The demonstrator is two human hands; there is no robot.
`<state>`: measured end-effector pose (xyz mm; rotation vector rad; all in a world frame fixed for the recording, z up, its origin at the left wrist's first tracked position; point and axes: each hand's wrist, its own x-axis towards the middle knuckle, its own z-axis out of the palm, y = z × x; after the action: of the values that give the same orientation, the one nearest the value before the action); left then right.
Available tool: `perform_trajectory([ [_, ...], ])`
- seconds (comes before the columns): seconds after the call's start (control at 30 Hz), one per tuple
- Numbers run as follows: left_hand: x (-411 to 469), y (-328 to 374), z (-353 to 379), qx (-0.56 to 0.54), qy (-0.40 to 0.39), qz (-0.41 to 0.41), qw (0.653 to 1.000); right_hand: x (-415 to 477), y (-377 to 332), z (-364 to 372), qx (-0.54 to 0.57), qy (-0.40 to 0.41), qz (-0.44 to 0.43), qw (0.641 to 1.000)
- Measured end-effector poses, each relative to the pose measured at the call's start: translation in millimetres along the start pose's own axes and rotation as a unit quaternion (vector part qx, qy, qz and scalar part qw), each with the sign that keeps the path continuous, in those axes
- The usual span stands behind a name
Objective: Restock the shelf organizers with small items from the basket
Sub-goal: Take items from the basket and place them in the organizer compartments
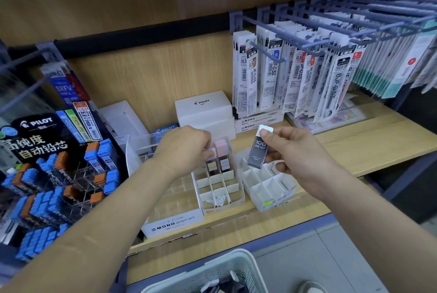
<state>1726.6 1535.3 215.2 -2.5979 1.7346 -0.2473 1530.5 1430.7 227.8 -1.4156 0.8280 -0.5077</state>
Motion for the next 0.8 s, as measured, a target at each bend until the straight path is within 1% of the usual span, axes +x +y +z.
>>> perform_trajectory([
  [0.13,4,-1,0,0.006,0.001,-0.009,1.000,1,3,-1,0.017,-0.007,0.020,1.000],
  [0.23,4,2,2,0.019,0.015,0.009,1.000,1,4,-2,0.043,-0.013,0.055,0.997],
  [0.3,3,2,2,0.023,0.014,0.013,1.000,0,4,-2,0.047,-0.020,0.064,0.997],
  [0.53,3,-1,1,-0.046,-0.004,-0.024,0.999,4,10,-8,0.002,-0.034,0.048,0.998],
  [0.7,3,-2,3,-0.059,0.006,-0.032,0.998,7,12,-11,-0.015,-0.058,0.038,0.997],
  [0.8,3,-3,6,-0.058,0.010,-0.037,0.998,9,15,-14,-0.053,-0.046,0.030,0.997],
])
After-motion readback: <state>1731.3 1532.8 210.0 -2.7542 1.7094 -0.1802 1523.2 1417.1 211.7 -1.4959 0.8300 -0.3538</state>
